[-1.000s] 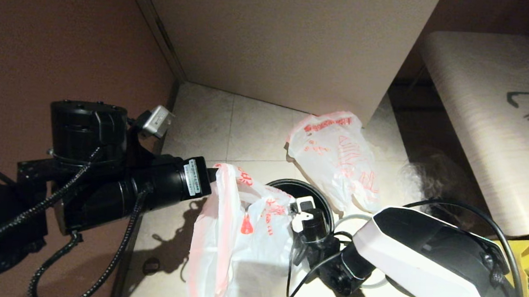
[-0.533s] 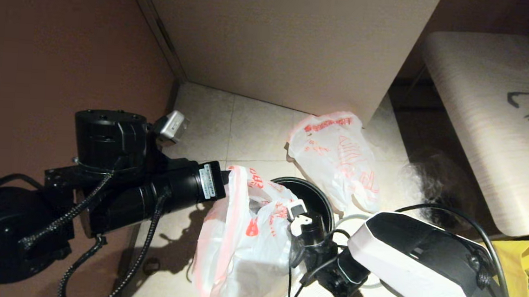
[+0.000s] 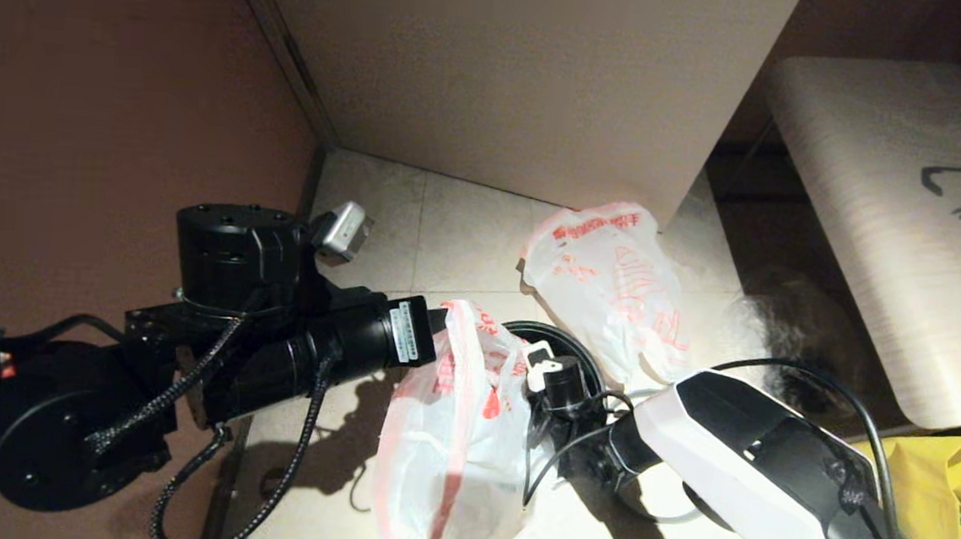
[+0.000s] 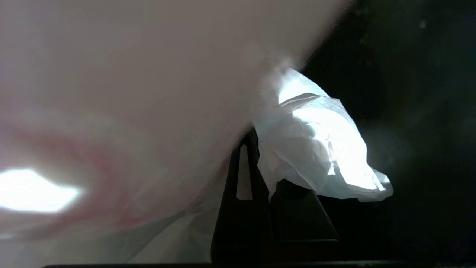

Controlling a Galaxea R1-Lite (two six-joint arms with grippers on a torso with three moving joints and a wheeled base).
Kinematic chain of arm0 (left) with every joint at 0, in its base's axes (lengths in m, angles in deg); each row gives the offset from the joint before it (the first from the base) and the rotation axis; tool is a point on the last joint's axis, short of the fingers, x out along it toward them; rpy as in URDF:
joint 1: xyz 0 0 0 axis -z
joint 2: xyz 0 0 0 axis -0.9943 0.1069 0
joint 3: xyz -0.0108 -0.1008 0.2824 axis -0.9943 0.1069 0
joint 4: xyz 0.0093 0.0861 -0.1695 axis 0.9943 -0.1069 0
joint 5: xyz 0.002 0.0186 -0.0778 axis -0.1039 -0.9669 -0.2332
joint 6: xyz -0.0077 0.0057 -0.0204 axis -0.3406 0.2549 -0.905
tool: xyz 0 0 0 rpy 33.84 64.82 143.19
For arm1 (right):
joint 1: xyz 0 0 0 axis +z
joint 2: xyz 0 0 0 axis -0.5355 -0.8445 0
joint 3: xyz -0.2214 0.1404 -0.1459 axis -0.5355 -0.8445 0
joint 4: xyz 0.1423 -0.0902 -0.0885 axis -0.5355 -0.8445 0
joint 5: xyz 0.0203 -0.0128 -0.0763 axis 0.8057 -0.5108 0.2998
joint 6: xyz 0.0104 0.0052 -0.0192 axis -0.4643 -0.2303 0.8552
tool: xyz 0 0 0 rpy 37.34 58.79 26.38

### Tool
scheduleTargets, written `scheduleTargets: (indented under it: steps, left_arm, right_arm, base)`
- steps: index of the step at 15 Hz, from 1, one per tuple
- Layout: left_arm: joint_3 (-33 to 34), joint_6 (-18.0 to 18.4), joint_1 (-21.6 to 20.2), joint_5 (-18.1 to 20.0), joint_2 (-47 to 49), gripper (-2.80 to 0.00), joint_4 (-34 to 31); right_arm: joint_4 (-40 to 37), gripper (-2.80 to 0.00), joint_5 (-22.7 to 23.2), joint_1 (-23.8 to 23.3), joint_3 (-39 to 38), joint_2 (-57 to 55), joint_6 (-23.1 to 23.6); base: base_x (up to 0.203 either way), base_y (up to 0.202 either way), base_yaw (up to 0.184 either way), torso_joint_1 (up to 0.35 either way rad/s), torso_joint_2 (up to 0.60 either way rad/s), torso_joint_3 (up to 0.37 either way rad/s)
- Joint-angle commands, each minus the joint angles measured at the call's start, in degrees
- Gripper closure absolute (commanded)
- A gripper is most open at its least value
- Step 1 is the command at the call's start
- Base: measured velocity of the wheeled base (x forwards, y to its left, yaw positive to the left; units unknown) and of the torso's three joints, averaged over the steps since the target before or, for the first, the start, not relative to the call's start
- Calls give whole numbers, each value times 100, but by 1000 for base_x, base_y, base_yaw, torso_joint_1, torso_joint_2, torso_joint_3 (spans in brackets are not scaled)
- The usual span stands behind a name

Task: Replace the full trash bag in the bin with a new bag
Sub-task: Put the new garbage bag on the trash can

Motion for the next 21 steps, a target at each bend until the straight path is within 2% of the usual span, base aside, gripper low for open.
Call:
scheduleTargets:
  steps: [1,3,4,6,7,10,14,17,21]
  left_arm:
    - [-128,6,22,3,212,0,28]
    - [-315,11,31,-1,370,0,30]
    - [-339,16,47,-1,369,-280,38]
    - [-267,123,93,-22,204,-280,47]
    - [-175,291,77,-80,99,-280,40]
    - [129,471,34,-493,-226,-280,32]
    - [914,530,28,-922,-661,-280,21]
    - [1217,767,-340,-1156,-194,-280,138]
    - [1408,766,-540,-1118,706,-280,863]
  right_arm:
    - [-65,0,-3,-38,149,-128,16]
    - [-64,0,-1,-31,158,-209,69]
    - [-64,0,-1,-22,158,-206,69]
    - [-73,0,-1,-22,158,-221,69]
    - [-81,0,-1,-30,158,-244,72]
    - [-182,0,-1,-31,243,-294,133]
    - [-669,0,-10,-86,884,-579,235]
    - [-1217,0,-10,-212,1537,-887,252]
    - [-1215,0,44,-268,1527,-920,234]
  base:
    - [0,0,0,0,0,0]
    - [0,0,0,0,0,0]
    - [0,0,0,0,0,0]
    - [0,0,0,0,0,0]
    - [0,0,0,0,0,0]
    - [0,0,0,0,0,0]
    - [0,0,0,0,0,0]
    - [0,0,0,0,0,0]
    - [0,0,0,0,0,0]
